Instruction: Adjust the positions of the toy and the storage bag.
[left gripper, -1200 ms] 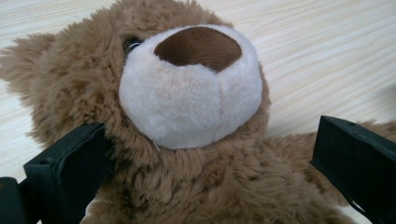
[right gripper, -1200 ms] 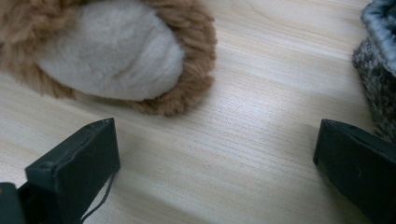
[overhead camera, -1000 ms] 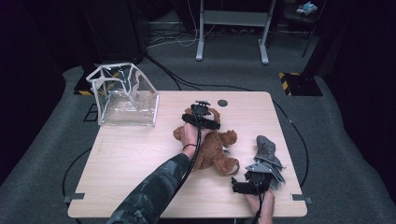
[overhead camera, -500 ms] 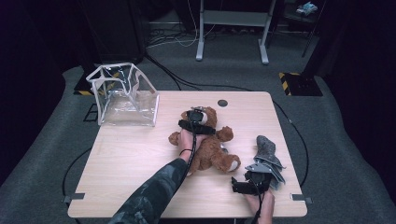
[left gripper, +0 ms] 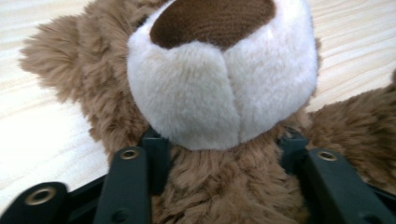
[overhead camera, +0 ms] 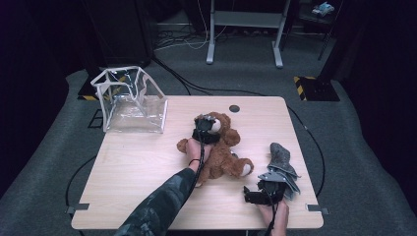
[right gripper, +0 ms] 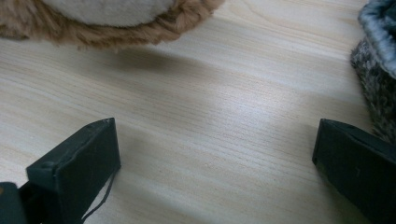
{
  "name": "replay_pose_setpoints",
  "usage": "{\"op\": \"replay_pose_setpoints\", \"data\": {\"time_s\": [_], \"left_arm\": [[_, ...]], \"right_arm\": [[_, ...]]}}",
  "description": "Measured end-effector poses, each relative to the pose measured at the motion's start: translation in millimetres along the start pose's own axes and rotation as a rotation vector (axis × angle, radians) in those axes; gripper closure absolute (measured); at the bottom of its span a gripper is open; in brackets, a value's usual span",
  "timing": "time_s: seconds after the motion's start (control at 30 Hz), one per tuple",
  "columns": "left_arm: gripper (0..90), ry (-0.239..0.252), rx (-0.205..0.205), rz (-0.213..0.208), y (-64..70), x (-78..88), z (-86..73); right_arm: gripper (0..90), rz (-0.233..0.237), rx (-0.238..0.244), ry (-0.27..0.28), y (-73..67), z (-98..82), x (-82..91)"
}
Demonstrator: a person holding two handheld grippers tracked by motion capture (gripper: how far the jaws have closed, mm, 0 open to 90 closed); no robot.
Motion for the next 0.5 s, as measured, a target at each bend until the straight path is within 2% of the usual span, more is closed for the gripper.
{"op": "replay_pose_setpoints", "data": {"time_s": [0.07,0.13,0.2,0.27,0.3,0.33,0.37,0.43,0.5], "left_arm": [[56.8,0.029,0.001,-0.005,-1.5,3.6,0.6],[57.6,0.035,0.017,-0.029,-5.5,7.5,1.5],[57.8,0.062,0.022,-0.042,-8.6,11.3,3.7],[57.8,0.1,0.036,-0.061,-13.1,18.8,7.6],[57.8,0.137,0.037,-0.062,-14.4,24.7,10.6],[57.8,0.154,0.03,-0.065,-15.6,28.8,12.3],[57.8,0.194,0.025,-0.072,-17.9,37.2,15.3],[57.8,0.228,-0.011,-0.071,-20.8,45.7,17.4],[57.8,0.269,-0.019,-0.075,-24.7,55.7,19.3]], "right_arm": [[0.3,-0.002,-0.003,0.003,-0.1,0.2,-0.1],[0.7,-0.002,0.008,0.002,1.0,0.0,0.3],[0.8,-0.003,0.007,0.003,0.9,0.0,0.4],[1.1,-0.003,0.006,0.004,1.0,0.0,0.5],[1.2,-0.004,0.007,0.005,1.1,0.0,0.5],[1.2,-0.005,0.007,0.005,1.1,0.0,0.6],[1.3,-0.005,0.007,0.005,1.1,0.0,0.6],[1.4,-0.005,0.009,0.004,1.3,-0.1,0.7],[1.5,-0.006,0.011,0.005,1.5,-0.1,0.7]]}}
Point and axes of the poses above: each handheld gripper's, and its own axes: x roughly backward along the jaws, z roughly out of its top, y roughly to its right, the point moved 4 cm from there along -x, roughly forward along the jaws, and after that the axes turned 14 degrees about z, right-handed, at the moved point
